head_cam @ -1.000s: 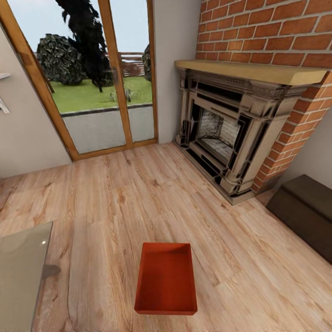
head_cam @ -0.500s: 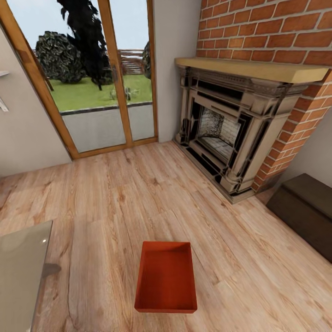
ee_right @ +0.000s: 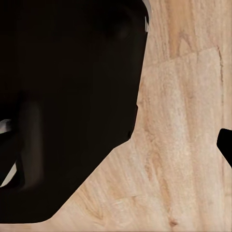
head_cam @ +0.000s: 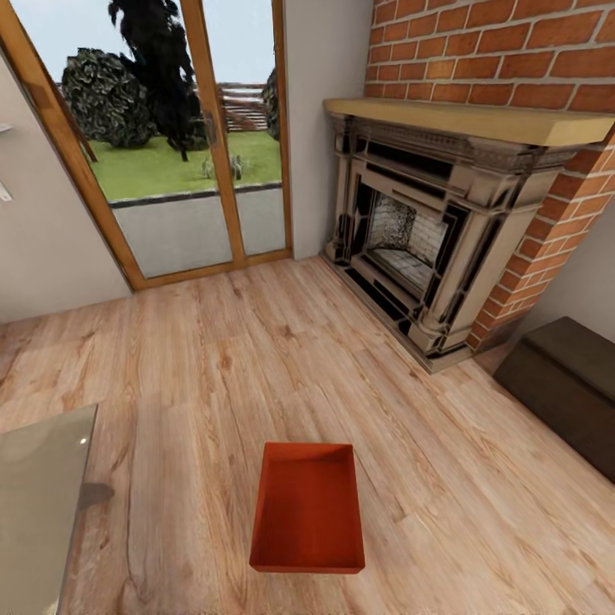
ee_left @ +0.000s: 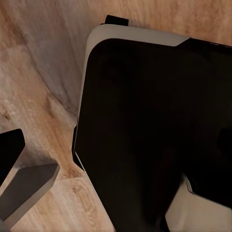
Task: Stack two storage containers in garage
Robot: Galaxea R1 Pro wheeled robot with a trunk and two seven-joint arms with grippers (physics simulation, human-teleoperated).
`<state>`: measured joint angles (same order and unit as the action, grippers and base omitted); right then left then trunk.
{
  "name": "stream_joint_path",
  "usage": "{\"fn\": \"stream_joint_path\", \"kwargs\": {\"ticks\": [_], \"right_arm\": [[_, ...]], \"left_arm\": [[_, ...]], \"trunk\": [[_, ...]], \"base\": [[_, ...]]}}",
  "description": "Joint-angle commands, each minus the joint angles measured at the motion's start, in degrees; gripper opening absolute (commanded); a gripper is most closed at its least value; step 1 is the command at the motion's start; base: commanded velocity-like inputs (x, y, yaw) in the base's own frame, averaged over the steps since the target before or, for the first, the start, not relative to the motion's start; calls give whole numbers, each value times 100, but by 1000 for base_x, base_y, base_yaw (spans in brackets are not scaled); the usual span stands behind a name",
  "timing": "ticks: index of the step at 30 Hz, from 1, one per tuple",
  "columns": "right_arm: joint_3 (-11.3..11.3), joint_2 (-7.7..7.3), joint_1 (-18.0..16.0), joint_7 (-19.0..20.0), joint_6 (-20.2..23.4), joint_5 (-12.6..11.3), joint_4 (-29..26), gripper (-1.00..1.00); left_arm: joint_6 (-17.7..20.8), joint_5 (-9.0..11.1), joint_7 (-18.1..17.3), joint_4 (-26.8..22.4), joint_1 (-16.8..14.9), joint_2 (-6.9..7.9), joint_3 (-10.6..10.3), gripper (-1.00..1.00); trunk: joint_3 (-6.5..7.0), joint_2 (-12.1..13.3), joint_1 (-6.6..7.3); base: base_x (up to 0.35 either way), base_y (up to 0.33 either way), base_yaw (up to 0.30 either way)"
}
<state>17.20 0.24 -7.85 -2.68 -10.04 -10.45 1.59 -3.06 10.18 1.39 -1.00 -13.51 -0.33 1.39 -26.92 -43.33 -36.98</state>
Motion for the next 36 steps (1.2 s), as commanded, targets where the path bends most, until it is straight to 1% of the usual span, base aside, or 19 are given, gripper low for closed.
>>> {"fn": "stream_joint_path", "kwargs": {"ticks": [1,36], "right_arm": [[52,2,-6,-5,-30,-54,17,100],[65,2,-6,-13,-23,-50,19,100]], "left_arm": [[-19,27,11,7,-3,-2,10,100],[-19,26,11,3,-3,-2,10,100]], "trunk": [[-15,-4,-1],[-338,-4,-1]], "base": [[0,0,0],[0,0,0]]}}
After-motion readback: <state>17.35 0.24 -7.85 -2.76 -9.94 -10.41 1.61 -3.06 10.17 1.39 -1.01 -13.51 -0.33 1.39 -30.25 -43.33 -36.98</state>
